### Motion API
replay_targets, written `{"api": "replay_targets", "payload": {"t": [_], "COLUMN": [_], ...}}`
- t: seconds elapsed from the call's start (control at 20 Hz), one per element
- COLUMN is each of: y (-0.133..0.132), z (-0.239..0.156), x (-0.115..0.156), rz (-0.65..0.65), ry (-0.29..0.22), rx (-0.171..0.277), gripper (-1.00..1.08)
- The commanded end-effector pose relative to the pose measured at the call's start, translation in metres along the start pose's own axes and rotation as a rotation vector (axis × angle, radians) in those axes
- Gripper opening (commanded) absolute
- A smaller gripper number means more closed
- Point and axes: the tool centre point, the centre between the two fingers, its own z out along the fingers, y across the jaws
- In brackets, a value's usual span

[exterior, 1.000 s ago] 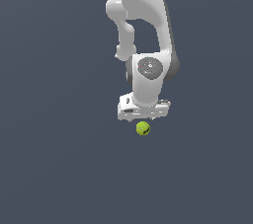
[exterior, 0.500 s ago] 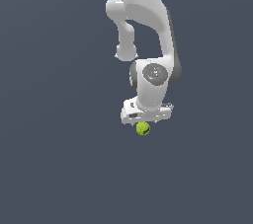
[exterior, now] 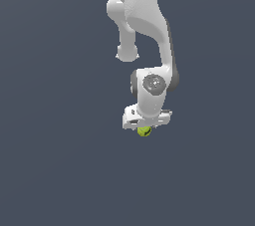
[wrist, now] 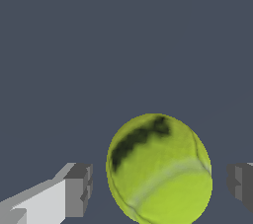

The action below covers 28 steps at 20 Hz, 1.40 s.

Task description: Pick up the object and move it to a goal position.

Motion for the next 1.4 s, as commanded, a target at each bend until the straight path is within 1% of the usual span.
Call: {"api": "replay_targets", "payload": {"t": [0.0, 0.2, 0.25, 0.9, 1.15, 1.35], "y": [0.000, 0.000, 0.000, 0.000, -0.003, -0.007], "z": [0.009, 0.013, 0.013, 0.010, -0.005, -0.028], "x": [0.000, 0.002, 0.002, 0.001, -0.001, -0.004], "rz": [0.000, 0.000, 0.000, 0.000, 0.000, 0.000], "ry": [0.001, 0.001, 0.001, 0.001, 0.001, 0.001], "rx": [0.000, 0.000, 0.000, 0.000, 0.000, 0.000], "gripper": [1.00, 1.00, -1.00, -1.00, -1.00, -1.00]}}
